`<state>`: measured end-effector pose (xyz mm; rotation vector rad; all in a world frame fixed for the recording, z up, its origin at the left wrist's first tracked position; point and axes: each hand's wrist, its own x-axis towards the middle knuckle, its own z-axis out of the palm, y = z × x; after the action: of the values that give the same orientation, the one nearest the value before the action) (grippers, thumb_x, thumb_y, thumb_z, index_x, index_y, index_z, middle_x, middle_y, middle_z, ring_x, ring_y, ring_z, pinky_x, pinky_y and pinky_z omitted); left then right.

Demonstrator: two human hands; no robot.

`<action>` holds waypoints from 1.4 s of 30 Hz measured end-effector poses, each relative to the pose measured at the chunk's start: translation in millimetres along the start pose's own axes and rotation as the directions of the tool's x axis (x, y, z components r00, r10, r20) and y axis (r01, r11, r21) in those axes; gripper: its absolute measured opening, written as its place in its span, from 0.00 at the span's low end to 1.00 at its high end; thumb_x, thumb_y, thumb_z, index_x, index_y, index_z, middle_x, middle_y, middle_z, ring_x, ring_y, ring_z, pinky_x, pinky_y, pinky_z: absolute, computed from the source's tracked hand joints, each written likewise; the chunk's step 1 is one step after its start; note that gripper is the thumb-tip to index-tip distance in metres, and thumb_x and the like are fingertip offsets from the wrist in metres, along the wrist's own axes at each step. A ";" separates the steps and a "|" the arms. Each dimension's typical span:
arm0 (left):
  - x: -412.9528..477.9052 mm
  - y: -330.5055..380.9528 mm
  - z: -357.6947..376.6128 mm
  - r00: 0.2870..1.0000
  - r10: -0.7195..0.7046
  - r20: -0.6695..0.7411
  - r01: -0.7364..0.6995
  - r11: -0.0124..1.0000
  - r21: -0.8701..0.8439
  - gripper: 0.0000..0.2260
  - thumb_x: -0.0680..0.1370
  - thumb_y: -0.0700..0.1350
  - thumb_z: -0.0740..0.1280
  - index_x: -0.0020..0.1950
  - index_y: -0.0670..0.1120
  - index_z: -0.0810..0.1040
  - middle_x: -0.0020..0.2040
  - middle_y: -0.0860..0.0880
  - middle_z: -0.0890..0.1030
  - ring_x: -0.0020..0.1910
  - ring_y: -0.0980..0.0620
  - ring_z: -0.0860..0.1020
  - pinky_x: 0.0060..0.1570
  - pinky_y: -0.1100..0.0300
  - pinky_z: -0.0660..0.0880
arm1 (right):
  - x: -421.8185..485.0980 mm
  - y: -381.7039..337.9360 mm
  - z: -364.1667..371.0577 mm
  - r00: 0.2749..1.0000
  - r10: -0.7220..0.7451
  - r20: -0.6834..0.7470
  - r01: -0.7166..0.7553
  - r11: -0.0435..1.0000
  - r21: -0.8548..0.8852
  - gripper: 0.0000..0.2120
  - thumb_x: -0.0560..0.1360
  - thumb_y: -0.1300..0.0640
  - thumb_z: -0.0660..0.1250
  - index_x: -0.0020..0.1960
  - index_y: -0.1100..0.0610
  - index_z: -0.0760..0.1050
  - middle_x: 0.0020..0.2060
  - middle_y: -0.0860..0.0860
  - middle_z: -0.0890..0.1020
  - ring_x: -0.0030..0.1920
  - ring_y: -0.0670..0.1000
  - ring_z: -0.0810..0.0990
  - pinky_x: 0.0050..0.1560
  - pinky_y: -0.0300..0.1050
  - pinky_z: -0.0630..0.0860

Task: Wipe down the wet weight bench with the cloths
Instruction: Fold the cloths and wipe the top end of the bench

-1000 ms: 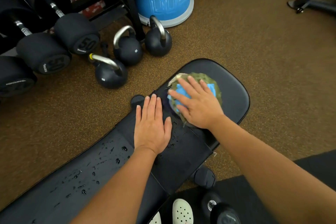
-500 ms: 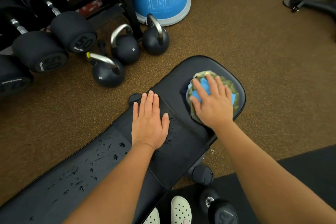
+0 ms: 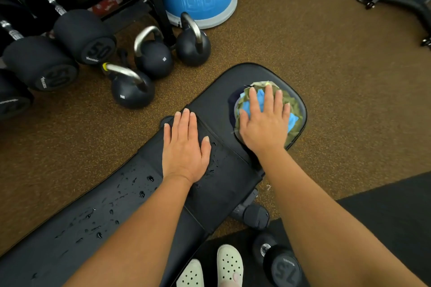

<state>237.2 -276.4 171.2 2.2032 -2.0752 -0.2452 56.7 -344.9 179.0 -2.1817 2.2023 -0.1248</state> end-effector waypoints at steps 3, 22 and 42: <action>-0.5 0.0 0.5 1.000 0.002 -0.008 -0.002 1.000 -0.001 0.30 0.80 0.56 0.47 0.78 0.40 0.56 0.78 0.43 0.56 0.78 0.45 0.52 0.76 0.44 0.50 | -14.8 -15.8 1.6 0.991 -0.129 0.032 0.129 0.992 0.008 0.28 0.80 0.42 0.47 0.77 0.51 0.58 0.77 0.59 0.58 0.76 0.63 0.54 0.73 0.64 0.53; -0.5 -0.4 -0.7 1.000 0.000 -0.005 0.000 1.000 -0.001 0.31 0.80 0.57 0.46 0.78 0.41 0.55 0.79 0.43 0.56 0.78 0.45 0.52 0.76 0.45 0.49 | -55.9 44.8 0.8 1.000 -0.009 0.021 0.009 1.000 0.009 0.28 0.81 0.42 0.47 0.77 0.55 0.58 0.76 0.61 0.58 0.75 0.65 0.54 0.73 0.64 0.53; 0.2 0.0 -0.8 1.000 -0.003 0.004 0.003 1.000 -0.016 0.31 0.80 0.57 0.45 0.78 0.41 0.54 0.79 0.43 0.55 0.78 0.45 0.51 0.76 0.45 0.50 | 32.8 24.8 -18.4 0.748 0.644 0.160 -0.663 0.740 0.117 0.30 0.81 0.41 0.48 0.77 0.56 0.50 0.71 0.62 0.60 0.65 0.64 0.63 0.58 0.65 0.67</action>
<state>237.4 -276.6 172.0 2.1987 -2.0650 -0.2657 30.1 -376.9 196.2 -1.1803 2.6249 -0.1495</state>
